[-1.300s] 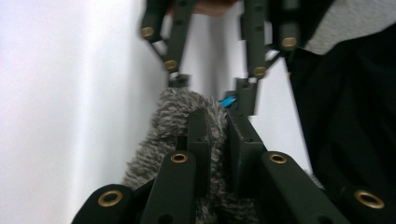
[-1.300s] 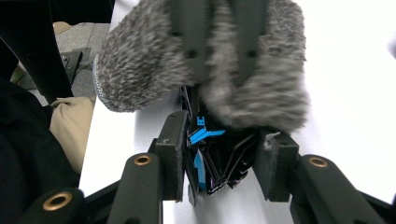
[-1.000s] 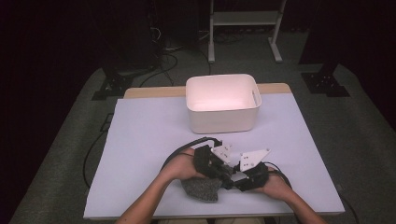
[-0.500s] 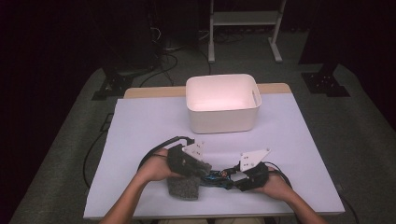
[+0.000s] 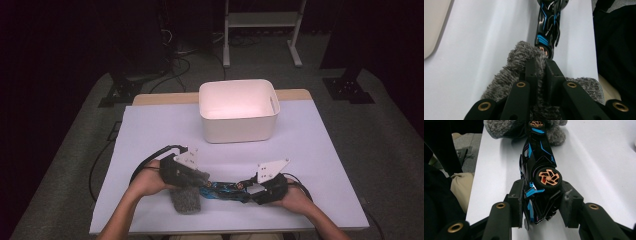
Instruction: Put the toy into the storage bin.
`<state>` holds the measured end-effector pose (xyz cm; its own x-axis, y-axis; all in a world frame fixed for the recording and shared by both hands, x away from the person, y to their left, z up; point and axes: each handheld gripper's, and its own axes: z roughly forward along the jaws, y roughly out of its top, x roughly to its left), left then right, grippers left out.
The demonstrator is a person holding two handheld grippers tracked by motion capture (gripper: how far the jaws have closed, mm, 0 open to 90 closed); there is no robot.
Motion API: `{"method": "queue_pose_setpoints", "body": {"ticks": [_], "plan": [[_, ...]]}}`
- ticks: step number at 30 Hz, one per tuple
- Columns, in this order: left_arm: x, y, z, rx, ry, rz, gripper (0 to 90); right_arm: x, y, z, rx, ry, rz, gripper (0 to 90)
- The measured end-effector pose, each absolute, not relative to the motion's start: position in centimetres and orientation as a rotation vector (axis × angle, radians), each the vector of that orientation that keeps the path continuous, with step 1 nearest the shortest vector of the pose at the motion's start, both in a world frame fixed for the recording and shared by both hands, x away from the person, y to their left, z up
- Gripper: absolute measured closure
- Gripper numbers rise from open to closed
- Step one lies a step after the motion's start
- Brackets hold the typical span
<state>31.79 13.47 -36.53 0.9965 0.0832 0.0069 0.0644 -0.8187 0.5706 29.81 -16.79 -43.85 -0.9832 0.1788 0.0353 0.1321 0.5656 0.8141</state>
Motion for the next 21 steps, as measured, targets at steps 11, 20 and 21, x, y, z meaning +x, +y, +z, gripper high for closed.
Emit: {"method": "queue_pose_setpoints", "body": {"ticks": [11, 20, 21], "plan": [[31.4, 11.2, -36.4, 2.525, 0.022, 0.023, 81.6, 29.8, -16.8, -43.9, 0.285, 2.73, 1.42, 58.3], [31.3, 4.1, -36.1, 2.541, -0.152, -0.014, 81.7, 29.7, -16.7, -43.9, 0.291, 2.726, 1.428, 58.3], [31.3, 3.1, -36.1, 2.546, -0.173, -0.018, 81.7, 29.7, -16.7, -43.9, 0.291, 2.725, 1.428, 58.3]]}}
